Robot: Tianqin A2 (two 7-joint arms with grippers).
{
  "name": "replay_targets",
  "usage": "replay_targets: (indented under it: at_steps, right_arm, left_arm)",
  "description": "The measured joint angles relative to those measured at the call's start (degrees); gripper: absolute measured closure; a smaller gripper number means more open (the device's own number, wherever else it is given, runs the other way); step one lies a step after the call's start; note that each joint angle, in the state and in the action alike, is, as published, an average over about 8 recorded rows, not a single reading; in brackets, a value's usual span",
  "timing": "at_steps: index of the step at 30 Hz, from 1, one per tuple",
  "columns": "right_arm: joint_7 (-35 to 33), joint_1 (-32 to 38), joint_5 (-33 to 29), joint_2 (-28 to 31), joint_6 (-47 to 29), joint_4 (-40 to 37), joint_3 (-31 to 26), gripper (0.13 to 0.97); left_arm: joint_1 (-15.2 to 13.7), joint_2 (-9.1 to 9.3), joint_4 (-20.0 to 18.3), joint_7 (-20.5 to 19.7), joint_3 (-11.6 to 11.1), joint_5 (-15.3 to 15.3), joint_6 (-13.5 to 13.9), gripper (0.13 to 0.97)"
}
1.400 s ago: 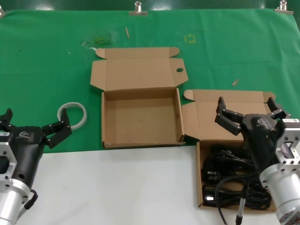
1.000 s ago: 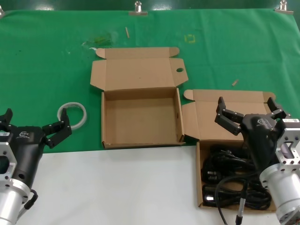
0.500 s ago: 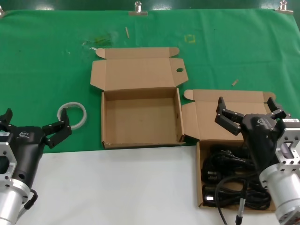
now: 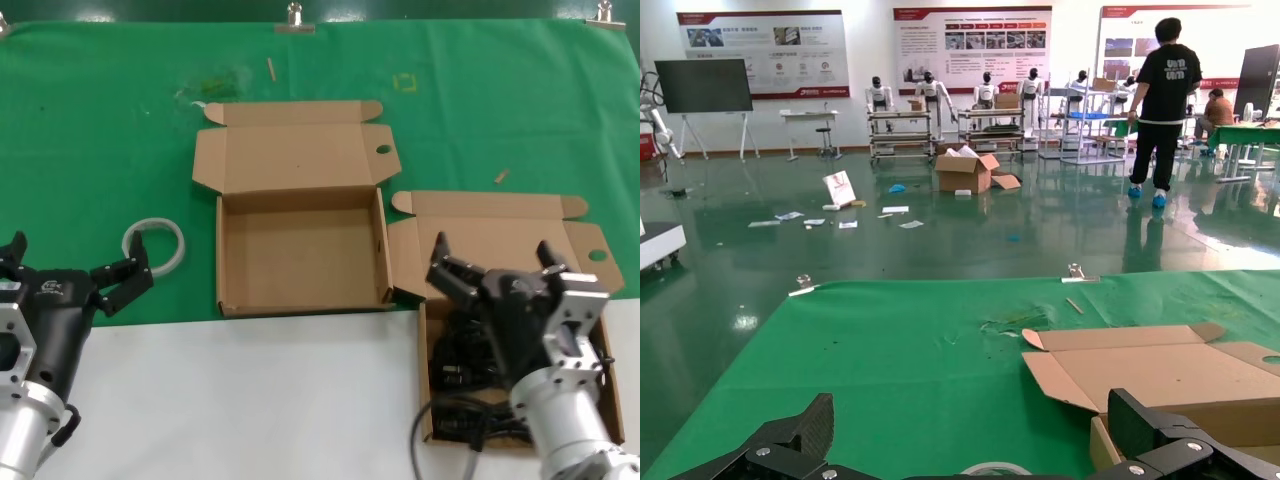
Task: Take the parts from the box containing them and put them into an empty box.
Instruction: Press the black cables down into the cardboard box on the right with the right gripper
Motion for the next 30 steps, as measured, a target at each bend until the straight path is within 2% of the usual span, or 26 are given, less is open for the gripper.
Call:
replay_targets:
  at_steps: [4, 10, 22, 30]
  right_arm:
    - [-7.24, -0.87, 6.8, -0.01, 5.68, 1.78, -2.96, 0.129]
    - [-22.25, -3.44, 17.11, -0.02, 13.51, 5.79, -4.23, 0.129]
    - [-52.87, -7.29, 30.36, -0.02, 25.55, 14.22, 0.17, 0.129]
    - [-71.7, -6.52, 38.59, -0.02, 33.1, 15.66, 2.89, 0.129]
  left_arm:
    - [0.0, 0.0, 0.0, 0.0, 0.0, 0.0, 0.0, 0.132]
    - [0.0, 0.0, 0.0, 0.0, 0.0, 0.0, 0.0, 0.132]
    - [0.0, 0.0, 0.0, 0.0, 0.0, 0.0, 0.0, 0.132]
    - [0.0, 0.0, 0.0, 0.0, 0.0, 0.01, 0.0, 0.132]
